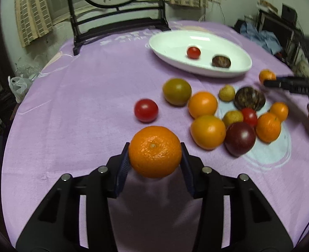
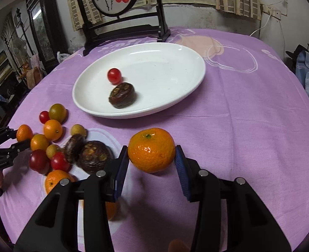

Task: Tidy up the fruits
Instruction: 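Carry both fruits over the white plate and open both tools to release them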

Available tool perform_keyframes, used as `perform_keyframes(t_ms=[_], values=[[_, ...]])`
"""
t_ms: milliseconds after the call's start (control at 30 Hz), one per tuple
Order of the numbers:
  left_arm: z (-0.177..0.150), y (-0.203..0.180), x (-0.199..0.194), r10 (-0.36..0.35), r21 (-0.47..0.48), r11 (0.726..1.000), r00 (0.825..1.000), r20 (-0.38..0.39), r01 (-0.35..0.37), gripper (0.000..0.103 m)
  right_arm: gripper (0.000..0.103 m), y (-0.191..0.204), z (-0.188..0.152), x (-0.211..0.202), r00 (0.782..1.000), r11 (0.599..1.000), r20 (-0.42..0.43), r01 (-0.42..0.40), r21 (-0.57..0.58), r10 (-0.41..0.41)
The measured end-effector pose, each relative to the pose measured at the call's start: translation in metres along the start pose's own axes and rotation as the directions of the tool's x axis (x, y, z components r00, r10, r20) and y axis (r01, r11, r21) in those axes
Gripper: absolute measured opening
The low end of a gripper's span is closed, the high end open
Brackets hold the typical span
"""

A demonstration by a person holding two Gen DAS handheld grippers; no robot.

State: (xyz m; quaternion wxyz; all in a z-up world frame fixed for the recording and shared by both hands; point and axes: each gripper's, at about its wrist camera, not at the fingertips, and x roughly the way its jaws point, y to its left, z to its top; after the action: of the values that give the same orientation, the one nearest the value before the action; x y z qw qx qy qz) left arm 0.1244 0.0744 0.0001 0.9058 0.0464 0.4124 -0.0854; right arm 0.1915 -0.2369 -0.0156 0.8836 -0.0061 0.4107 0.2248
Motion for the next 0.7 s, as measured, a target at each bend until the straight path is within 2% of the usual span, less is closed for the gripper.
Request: perform_keyframes(t_ms=[133, 233, 300, 400, 533, 700], values=[[0.013, 0.002, -0.011, -0.078, -0.064, 0.995, 0.996, 0.045, 0.081, 0.046, 0.044, 0.010, 0.005, -0.010, 0.995, 0.997, 0.064, -0.076, 0.001, 0.076], [0.035, -0.006, -0.014, -0.137, -0.078, 0.987, 0.988, 0.078, 0.143, 0.046, 0.044, 0.012, 0.017, -0.018, 0.985, 0.997, 0.158, -0.073, 0.035, 0.067], [0.054, -0.014, -0.012, -0.141, -0.078, 0.986, 0.985, 0.103, 0.150, 0.046, 0.044, 0.009, 0.028, -0.017, 0.980, 0.996, 0.191, -0.065, 0.065, 0.051], [0.086, -0.029, 0.001, -0.134, -0.072, 0.987, 0.985, 0.105, 0.142, 0.046, 0.044, 0.005, 0.046, 0.000, 0.983, 0.995, 0.184, -0.034, 0.097, 0.015], [0.124, -0.050, 0.036, -0.125, -0.057, 0.990, 0.990, 0.065, 0.128, 0.046, 0.044, -0.003, 0.062, 0.029, 0.989, 0.992, 0.149, -0.011, 0.128, -0.008], [0.142, -0.062, 0.077, -0.120, -0.057, 0.991, 0.993, -0.013, 0.119, 0.046, 0.044, -0.008, 0.068, 0.049, 0.994, 0.991, 0.108, -0.009, 0.130, -0.005]])
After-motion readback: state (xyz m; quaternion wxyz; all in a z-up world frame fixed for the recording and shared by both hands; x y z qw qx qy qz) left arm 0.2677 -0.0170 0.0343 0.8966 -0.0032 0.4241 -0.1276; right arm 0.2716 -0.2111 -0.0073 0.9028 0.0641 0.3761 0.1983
